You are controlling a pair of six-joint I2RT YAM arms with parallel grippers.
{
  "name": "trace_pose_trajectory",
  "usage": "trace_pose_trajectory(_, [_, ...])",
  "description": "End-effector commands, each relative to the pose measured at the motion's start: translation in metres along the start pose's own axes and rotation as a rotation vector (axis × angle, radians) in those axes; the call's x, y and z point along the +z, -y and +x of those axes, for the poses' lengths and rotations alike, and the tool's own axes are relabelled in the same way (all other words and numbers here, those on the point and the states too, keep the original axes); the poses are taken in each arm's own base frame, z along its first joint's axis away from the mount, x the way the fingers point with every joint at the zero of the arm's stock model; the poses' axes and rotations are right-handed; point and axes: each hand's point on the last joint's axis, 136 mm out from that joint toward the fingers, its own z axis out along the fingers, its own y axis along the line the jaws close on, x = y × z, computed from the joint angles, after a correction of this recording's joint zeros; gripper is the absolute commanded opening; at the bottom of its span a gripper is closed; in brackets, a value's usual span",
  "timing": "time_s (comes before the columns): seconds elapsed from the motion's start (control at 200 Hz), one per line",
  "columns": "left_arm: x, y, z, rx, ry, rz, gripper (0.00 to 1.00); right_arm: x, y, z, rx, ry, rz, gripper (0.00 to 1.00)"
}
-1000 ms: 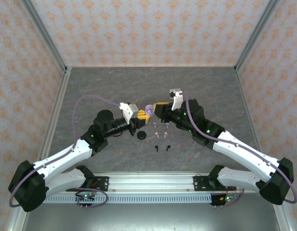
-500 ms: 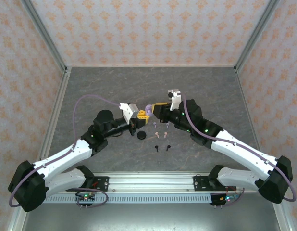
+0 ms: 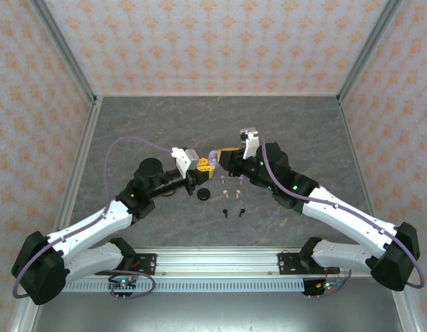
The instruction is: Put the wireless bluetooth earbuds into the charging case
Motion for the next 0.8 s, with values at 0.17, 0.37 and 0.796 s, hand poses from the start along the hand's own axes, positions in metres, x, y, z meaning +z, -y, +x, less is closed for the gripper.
trace_pose_trajectory(0.17, [-0.004,0.004,-0.029,0.030,0.086,-0.001,0.00,0.000,-0.007,0.003,-0.011,-0.020,-0.028,0.21])
trace_pose_trajectory(0.37, [-0.003,0.004,-0.028,0.028,0.084,0.001,0.00,0.001,-0.013,0.002,-0.009,-0.035,-0.049,0.22])
trace_pose_trajectory(0.796, [-0.003,0.004,-0.028,0.027,0.082,0.002,0.00,-0.002,-0.014,-0.007,-0.009,-0.045,-0.014,0.27])
